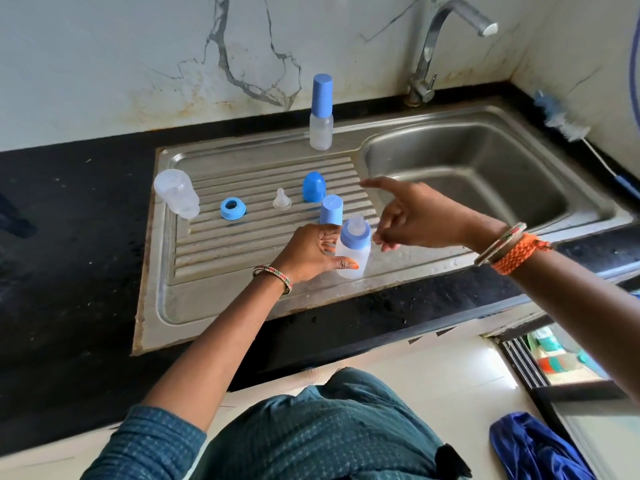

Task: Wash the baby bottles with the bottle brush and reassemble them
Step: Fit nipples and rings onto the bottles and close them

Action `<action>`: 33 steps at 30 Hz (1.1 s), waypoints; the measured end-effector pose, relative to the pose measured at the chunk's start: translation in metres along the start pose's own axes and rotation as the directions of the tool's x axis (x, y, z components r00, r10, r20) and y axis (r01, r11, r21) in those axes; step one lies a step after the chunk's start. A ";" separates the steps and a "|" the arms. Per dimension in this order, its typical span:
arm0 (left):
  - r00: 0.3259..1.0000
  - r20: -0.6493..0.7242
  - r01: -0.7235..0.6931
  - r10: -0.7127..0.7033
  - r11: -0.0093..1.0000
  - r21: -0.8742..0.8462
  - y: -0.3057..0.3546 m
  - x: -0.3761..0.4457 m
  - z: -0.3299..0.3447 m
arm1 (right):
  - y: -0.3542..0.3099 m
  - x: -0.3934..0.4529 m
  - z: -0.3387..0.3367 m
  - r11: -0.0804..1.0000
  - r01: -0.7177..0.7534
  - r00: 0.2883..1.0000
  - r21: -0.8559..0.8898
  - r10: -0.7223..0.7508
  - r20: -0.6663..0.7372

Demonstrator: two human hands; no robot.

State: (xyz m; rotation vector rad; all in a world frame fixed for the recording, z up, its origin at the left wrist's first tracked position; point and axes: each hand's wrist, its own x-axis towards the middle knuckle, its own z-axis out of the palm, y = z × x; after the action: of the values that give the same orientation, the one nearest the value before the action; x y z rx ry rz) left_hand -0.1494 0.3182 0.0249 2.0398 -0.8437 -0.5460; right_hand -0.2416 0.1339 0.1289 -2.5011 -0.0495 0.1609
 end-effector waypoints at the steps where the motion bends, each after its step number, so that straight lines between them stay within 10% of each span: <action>1: 1.000 0.003 -0.011 0.011 1.000 0.007 0.000 0.000 0.000 | 0.002 0.000 0.000 0.999 0.034 0.999 0.005 -0.034 -0.035; 8: 1.000 -0.005 -0.018 0.018 1.000 -0.018 0.005 -0.003 -0.001 | 0.009 0.025 0.027 0.992 0.112 0.993 -0.063 -0.111 0.031; 15: 0.980 -0.197 0.004 -0.023 0.995 -0.098 0.013 -0.016 0.016 | 0.015 0.019 0.057 0.998 0.023 0.962 0.052 -0.008 -0.273; 22: 0.865 -0.476 0.124 -0.159 0.987 -0.105 0.031 -0.026 0.043 | -0.002 0.017 0.113 0.962 -0.039 0.721 0.269 0.213 -0.659; 27: 0.724 -0.562 0.114 -0.400 0.873 -0.474 0.039 -0.024 0.056 | -0.021 0.021 0.125 0.952 -0.081 0.567 0.295 0.288 -0.772; 31: 0.825 -0.537 0.110 -0.178 0.982 -0.156 0.036 -0.028 0.046 | -0.016 0.017 0.109 0.953 -0.165 0.680 0.254 0.297 -0.671; 33: 0.871 -0.470 0.121 -0.144 0.989 -0.079 0.024 -0.031 0.037 | -0.002 0.013 0.083 0.820 -0.044 0.799 0.570 0.371 -0.473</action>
State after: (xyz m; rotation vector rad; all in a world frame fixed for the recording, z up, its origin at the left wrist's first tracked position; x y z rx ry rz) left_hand -0.2027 0.3105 0.0268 2.0707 -0.3925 -0.1171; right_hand -0.2393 0.1852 0.0624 -1.8831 0.4755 -0.4361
